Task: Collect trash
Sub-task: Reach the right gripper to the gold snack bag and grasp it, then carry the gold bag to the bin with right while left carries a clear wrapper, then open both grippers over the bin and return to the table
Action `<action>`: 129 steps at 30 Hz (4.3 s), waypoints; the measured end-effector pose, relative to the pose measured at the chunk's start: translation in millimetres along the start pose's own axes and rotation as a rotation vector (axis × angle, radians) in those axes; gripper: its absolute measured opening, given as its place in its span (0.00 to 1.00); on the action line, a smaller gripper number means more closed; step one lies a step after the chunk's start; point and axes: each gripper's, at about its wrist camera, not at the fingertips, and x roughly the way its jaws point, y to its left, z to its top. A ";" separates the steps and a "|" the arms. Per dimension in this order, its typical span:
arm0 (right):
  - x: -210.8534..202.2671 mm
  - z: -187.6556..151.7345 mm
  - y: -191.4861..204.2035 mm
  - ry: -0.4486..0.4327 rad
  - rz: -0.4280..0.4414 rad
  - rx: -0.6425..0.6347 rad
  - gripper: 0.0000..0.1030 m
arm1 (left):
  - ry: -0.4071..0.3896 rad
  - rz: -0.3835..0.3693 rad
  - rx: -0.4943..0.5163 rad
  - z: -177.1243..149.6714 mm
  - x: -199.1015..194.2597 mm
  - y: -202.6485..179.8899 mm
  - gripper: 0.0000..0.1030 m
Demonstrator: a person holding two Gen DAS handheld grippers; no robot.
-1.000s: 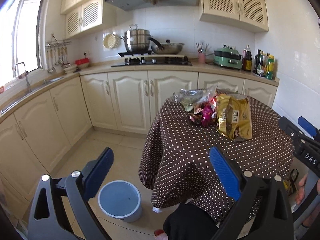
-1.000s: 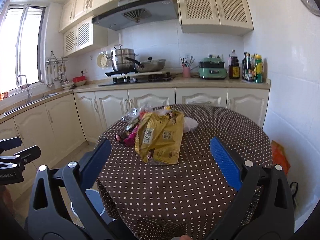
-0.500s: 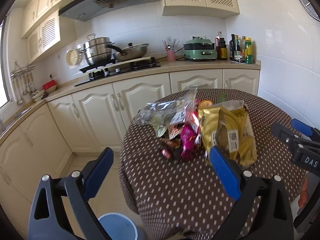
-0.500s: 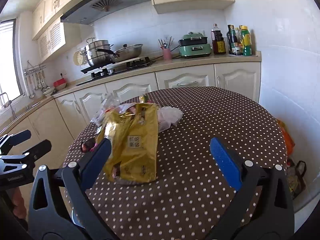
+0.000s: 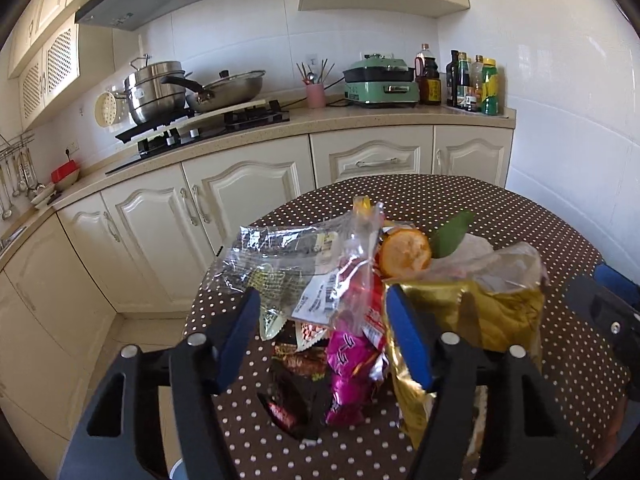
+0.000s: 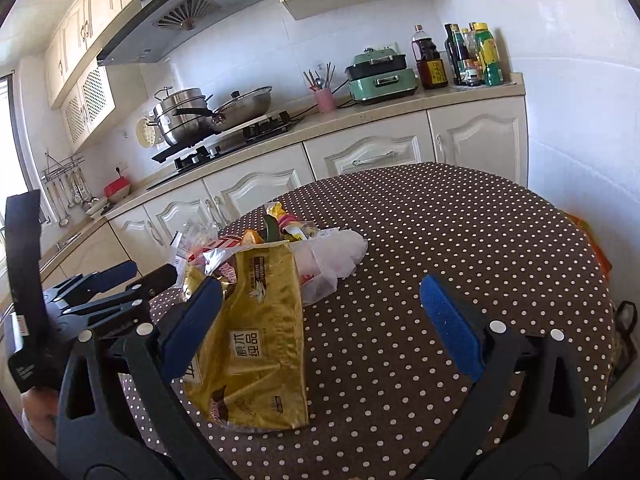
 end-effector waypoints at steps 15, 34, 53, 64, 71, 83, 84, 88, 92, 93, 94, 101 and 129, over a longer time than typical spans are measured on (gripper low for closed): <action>29.6 -1.5 17.9 0.151 0.092 -0.022 0.94 | -0.034 -0.063 -0.122 -8.5 -24.1 25.5 0.01; -31.7 6.7 59.4 -0.007 0.149 -0.093 0.06 | -0.224 -0.151 -0.272 -50.7 -165.6 86.3 0.01; 42.9 -137.0 310.6 0.304 0.464 -0.434 0.07 | -0.003 0.132 -0.598 -224.2 -180.5 256.2 0.01; 180.8 -310.0 352.4 0.708 0.350 -0.504 0.07 | 0.429 0.118 -0.845 -358.4 -33.2 326.2 0.01; 232.8 -350.3 342.0 0.809 0.271 -0.486 0.07 | 0.527 0.040 -0.917 -398.2 25.4 340.6 0.05; 256.8 -373.3 348.8 0.851 0.253 -0.445 0.08 | 0.571 0.124 -0.947 -429.1 25.2 348.1 0.52; 260.5 -380.7 347.3 0.851 0.255 -0.442 0.09 | 0.572 0.128 -0.950 -430.8 23.8 351.8 0.52; 268.6 -387.8 344.5 0.853 0.264 -0.429 0.10 | 0.573 0.150 -0.955 -433.3 19.8 355.5 0.53; 268.3 -389.0 352.9 0.850 0.272 -0.424 0.10 | 0.569 0.169 -0.956 -431.8 21.5 357.6 0.56; 269.3 -389.7 355.2 0.850 0.275 -0.424 0.10 | 0.569 0.169 -0.960 -432.7 20.4 358.7 0.56; 270.0 -390.0 357.4 0.851 0.278 -0.423 0.10 | 0.569 0.170 -0.963 -433.6 19.2 359.8 0.56; 265.8 -389.2 373.5 0.854 0.286 -0.410 0.28 | 0.552 0.175 -0.982 -434.9 12.6 364.6 0.56; 53.8 -146.5 283.6 0.228 0.319 -0.441 0.46 | 0.110 0.118 -0.602 -222.5 -123.3 223.4 0.63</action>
